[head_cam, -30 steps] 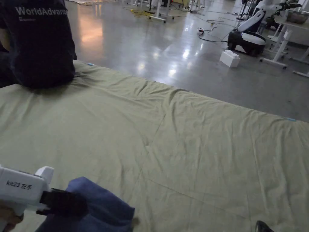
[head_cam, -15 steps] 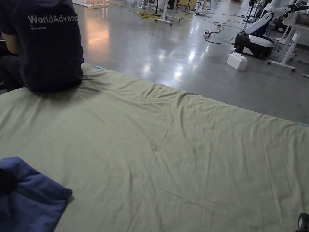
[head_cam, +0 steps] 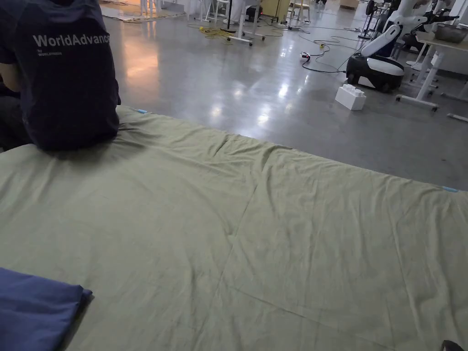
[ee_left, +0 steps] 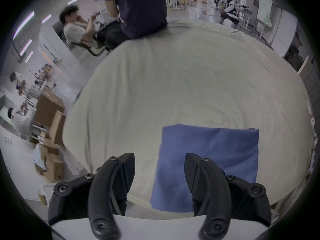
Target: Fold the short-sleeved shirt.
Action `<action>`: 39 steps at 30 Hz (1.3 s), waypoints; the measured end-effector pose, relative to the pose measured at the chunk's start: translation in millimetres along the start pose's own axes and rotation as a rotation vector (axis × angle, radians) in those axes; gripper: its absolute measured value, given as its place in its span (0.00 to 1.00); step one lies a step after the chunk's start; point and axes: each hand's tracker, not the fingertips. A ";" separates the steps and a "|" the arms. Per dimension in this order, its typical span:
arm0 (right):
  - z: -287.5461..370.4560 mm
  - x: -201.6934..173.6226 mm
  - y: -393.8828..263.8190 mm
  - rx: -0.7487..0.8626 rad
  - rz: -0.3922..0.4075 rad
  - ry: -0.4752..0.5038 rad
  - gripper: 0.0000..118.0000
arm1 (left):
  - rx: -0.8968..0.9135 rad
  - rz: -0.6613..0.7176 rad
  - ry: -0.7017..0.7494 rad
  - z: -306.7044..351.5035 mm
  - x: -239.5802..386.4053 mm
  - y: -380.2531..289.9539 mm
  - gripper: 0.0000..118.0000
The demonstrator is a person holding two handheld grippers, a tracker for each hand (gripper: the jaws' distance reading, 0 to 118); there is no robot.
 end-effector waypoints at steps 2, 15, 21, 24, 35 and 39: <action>1.6 2.6 -1.6 0.000 -0.009 -0.002 0.00 | 0.066 -0.005 -0.026 12.5 13.0 -3.2 0.52; 10.0 12.2 -4.0 0.042 -0.088 -0.013 0.00 | 0.640 0.041 -0.240 72.6 191.7 -75.2 0.51; 16.9 9.4 1.1 0.090 -0.082 -0.019 0.00 | 0.785 0.080 -0.344 87.1 278.3 -79.6 0.48; 18.8 6.8 0.7 0.100 -0.086 -0.021 0.00 | 0.811 0.081 -0.347 105.1 324.9 -85.3 0.38; 15.7 2.5 2.9 0.150 -0.138 -0.010 0.00 | 0.994 0.086 -0.293 152.6 401.1 -84.5 0.03; 18.3 2.2 4.6 0.163 -0.139 -0.006 0.00 | 0.993 0.085 -0.307 161.4 404.0 -82.2 0.03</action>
